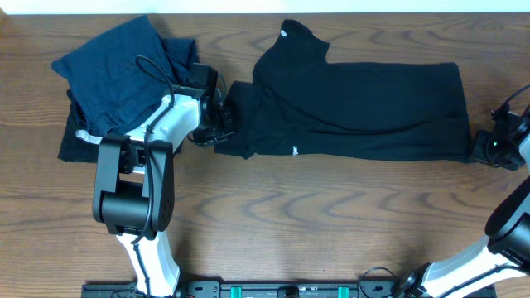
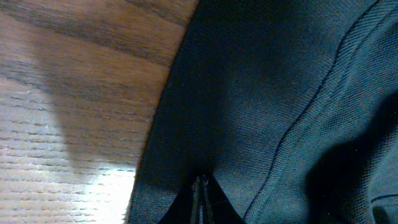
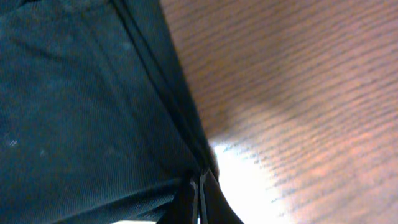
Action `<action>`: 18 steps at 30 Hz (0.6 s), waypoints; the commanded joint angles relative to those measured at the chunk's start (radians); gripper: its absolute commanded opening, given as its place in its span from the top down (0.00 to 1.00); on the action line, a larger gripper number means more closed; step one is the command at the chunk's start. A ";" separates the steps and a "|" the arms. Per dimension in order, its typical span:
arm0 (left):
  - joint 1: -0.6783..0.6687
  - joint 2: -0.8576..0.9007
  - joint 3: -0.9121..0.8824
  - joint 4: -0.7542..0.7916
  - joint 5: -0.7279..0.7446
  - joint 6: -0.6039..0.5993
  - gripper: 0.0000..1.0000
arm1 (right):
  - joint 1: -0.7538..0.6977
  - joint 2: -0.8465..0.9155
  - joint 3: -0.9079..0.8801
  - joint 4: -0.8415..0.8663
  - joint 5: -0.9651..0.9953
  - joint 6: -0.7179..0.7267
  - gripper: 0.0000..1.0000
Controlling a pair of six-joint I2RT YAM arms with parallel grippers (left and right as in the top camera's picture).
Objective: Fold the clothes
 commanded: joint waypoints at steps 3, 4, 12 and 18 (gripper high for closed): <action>0.017 0.064 -0.026 -0.012 -0.074 0.010 0.94 | -0.015 0.063 -0.010 0.029 0.036 -0.013 0.99; 0.017 0.064 -0.026 -0.012 -0.074 0.009 0.94 | -0.015 0.074 -0.010 0.035 0.049 -0.013 0.99; 0.017 0.064 -0.026 -0.012 -0.074 0.009 0.94 | -0.015 0.089 -0.008 0.048 0.067 -0.003 0.99; 0.017 0.063 -0.019 -0.014 -0.070 0.010 0.94 | -0.013 0.076 0.010 0.018 0.063 0.011 0.77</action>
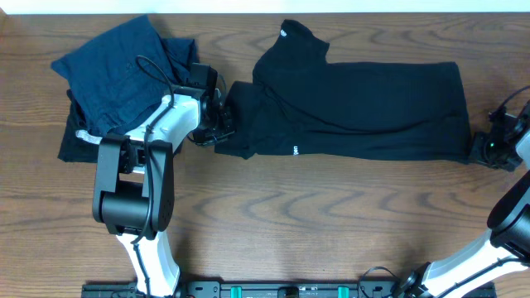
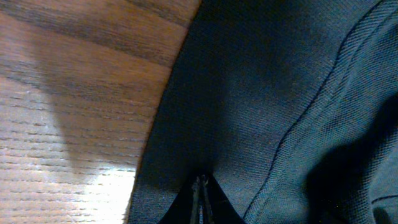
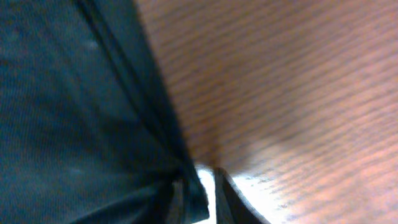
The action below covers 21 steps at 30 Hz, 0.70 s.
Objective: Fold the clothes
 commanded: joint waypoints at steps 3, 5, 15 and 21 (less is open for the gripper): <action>0.015 0.061 -0.008 -0.019 -0.072 0.009 0.94 | -0.011 0.008 0.042 -0.048 0.011 0.000 0.67; 0.015 0.061 -0.005 -0.019 -0.072 0.009 0.94 | -0.011 -0.011 0.067 -0.070 -0.023 0.000 0.64; 0.014 0.002 0.026 -0.023 -0.072 0.010 0.93 | 0.007 -0.130 0.216 -0.242 -0.289 0.000 0.55; -0.003 -0.074 0.100 -0.121 -0.072 0.020 0.93 | 0.046 -0.145 0.201 -0.293 -0.314 0.050 0.64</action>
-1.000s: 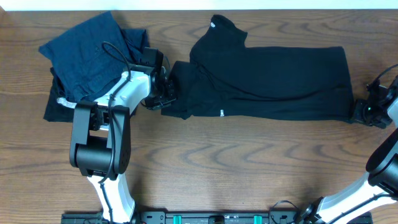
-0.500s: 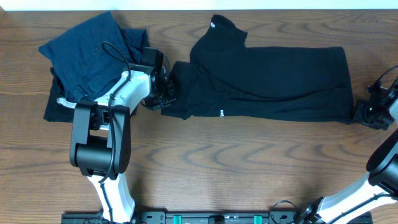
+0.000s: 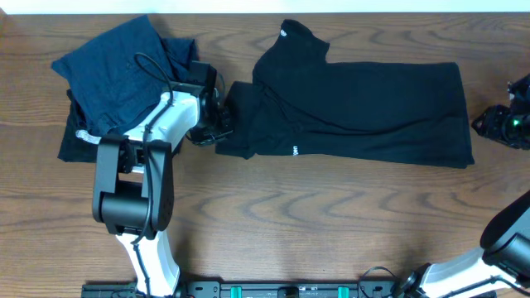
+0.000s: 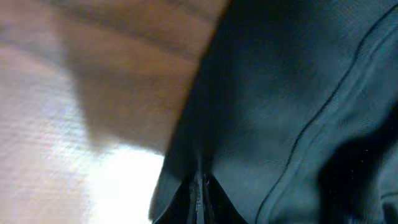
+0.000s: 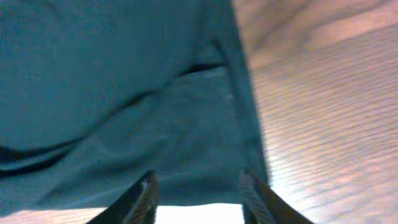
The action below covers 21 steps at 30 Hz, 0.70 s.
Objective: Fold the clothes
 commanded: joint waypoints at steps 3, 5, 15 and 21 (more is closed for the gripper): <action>-0.042 -0.071 0.084 -0.064 -0.030 0.060 0.93 | 0.039 0.011 -0.034 0.007 -0.051 0.040 0.73; -0.083 -0.071 0.091 -0.065 -0.031 0.096 0.93 | 0.054 0.023 -0.055 0.022 -0.051 0.040 0.76; -0.260 -0.062 0.090 0.007 -0.031 0.106 0.94 | 0.098 0.043 -0.167 0.135 -0.007 0.040 0.77; -0.309 -0.048 0.089 0.055 -0.031 0.105 0.94 | 0.097 0.043 -0.269 0.255 0.053 0.062 0.82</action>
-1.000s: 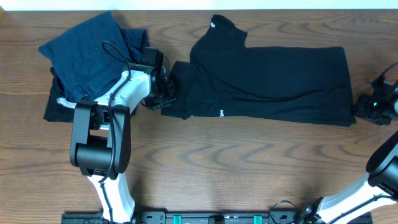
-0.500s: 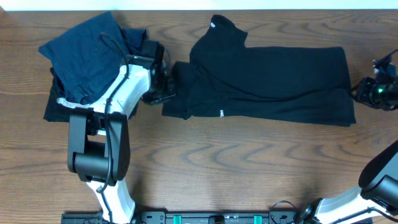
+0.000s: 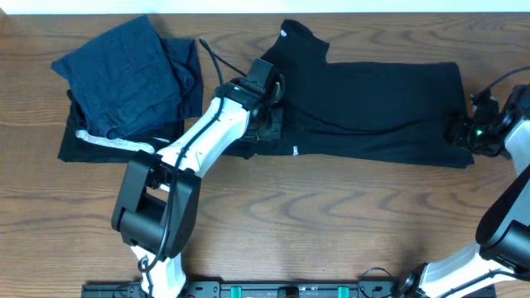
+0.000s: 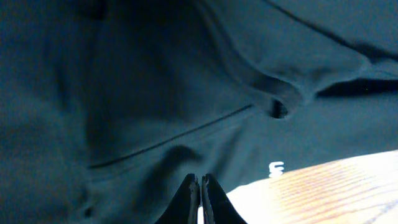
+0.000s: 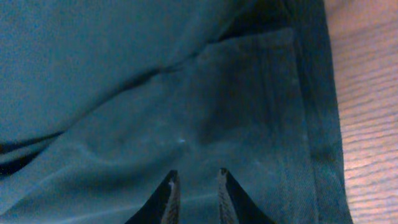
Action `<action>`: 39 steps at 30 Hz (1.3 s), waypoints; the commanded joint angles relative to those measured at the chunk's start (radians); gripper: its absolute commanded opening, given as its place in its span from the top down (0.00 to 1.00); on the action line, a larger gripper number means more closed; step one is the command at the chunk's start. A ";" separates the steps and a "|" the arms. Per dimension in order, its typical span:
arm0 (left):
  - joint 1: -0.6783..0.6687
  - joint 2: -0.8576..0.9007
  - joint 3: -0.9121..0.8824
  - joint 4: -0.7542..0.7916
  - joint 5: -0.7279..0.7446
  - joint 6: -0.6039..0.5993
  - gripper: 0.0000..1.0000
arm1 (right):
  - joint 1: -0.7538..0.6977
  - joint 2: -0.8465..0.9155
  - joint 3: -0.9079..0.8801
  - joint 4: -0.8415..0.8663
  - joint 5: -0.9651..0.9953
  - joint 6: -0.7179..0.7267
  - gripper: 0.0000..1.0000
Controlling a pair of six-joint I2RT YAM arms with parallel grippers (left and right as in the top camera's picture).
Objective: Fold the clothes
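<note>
A black shirt (image 3: 373,108) lies spread across the wooden table, its collar (image 3: 291,33) at the back. My left gripper (image 3: 269,120) is over the shirt's left part, near the small white logo (image 4: 275,167). Its jaws (image 4: 200,178) are pressed together, shut on the shirt's cloth. My right gripper (image 3: 462,132) hovers over the shirt's right front corner. It (image 5: 196,177) stands open just above the cloth beside the hem (image 5: 317,112), with nothing between its fingers.
A pile of dark blue clothes (image 3: 124,74) lies at the back left, with a black piece (image 3: 74,145) under it. The bare wooden table (image 3: 331,215) runs along the front, and its back edge is close behind the collar.
My left gripper, still shut, has moved right from the shirt's left sleeve edge to a spot over the shirt's body. My right gripper, still open, has come back from the table onto the right corner.
Both grippers were shut on opposite ends of the shirt, left on the sleeve edge, right on the hem corner. Then the right jaws parted, and later stood open off the shirt to the right. Now the left is further right and the right is over the corner.
</note>
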 commanded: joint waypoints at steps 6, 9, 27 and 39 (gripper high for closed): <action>-0.011 0.063 0.007 0.044 0.039 0.008 0.94 | 0.010 0.007 -0.107 0.114 0.030 0.022 0.83; -0.014 0.085 0.007 0.045 0.071 -0.013 0.94 | 0.011 0.007 -0.109 0.117 0.030 0.022 0.83; -0.041 0.171 0.005 0.128 0.066 -0.026 0.94 | 0.010 0.007 -0.109 0.124 0.030 0.033 0.83; -0.041 0.151 0.019 0.201 0.067 -0.033 0.94 | 0.010 0.007 -0.109 0.124 0.030 0.033 0.82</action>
